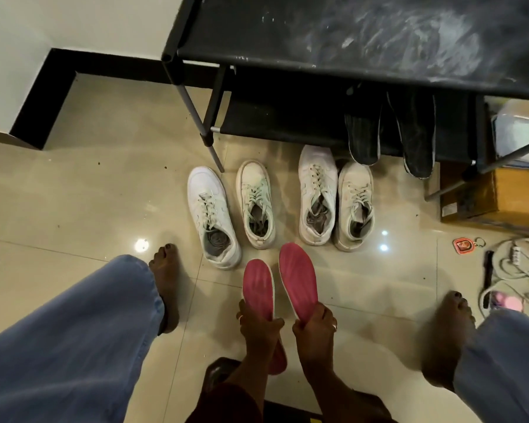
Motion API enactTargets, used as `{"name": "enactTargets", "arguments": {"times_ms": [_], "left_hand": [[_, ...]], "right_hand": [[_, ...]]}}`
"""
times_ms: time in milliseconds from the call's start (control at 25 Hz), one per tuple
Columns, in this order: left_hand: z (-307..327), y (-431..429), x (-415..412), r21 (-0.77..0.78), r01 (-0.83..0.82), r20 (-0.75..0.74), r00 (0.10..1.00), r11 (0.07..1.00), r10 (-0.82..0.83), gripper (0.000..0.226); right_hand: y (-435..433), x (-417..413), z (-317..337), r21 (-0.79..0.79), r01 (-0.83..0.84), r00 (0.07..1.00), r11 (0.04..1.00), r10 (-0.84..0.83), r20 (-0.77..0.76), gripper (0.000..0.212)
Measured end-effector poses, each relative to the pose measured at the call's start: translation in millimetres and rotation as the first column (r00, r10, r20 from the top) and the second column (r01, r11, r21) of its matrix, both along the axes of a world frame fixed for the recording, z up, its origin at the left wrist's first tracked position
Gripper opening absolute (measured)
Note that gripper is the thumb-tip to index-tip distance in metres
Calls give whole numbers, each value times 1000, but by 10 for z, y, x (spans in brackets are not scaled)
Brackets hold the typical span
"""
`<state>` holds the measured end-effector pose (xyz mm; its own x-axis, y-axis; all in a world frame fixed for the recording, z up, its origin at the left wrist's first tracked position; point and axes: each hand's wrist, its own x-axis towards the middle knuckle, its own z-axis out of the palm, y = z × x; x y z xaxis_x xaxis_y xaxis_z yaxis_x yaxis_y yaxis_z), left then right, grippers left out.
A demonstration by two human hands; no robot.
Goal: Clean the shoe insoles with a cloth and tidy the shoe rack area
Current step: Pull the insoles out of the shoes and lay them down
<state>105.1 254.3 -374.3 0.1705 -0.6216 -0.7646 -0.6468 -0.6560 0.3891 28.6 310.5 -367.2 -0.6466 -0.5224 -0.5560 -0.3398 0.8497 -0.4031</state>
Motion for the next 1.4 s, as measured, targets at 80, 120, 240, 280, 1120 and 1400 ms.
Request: {"name": "enactTargets", "arguments": {"times_ms": [80, 120, 240, 280, 1120, 1400], "left_hand": [[-151, -64, -45, 18, 9, -7, 1000, 1000, -9, 110], [-257, -99, -71, 21, 2, -11, 1000, 1000, -2, 111], [-490, -222, -134, 86, 61, 71, 995, 994, -67, 99], [-590, -243, -137, 138, 93, 122, 986, 986, -110, 92], [478, -702, -1172, -339, 487, 341, 861, 805, -377, 67], [1098, -1366, -2300, -617, 475, 264, 876, 628, -403, 60]], "right_hand": [[-74, -44, -126, 35, -11, 1000, 999, 10, 28, 54], [-116, -60, -190, 49, -11, 999, 999, 9, 43, 56], [-229, -82, -333, 101, -14, 996, 995, 4, 94, 58], [-253, -82, -382, 118, -9, 994, 993, -4, 109, 58], [-685, -1090, 323, 30, -248, 875, 968, 237, -423, 35], [-1130, -2207, 1079, 59, -191, 722, 980, 181, -668, 25]]}}
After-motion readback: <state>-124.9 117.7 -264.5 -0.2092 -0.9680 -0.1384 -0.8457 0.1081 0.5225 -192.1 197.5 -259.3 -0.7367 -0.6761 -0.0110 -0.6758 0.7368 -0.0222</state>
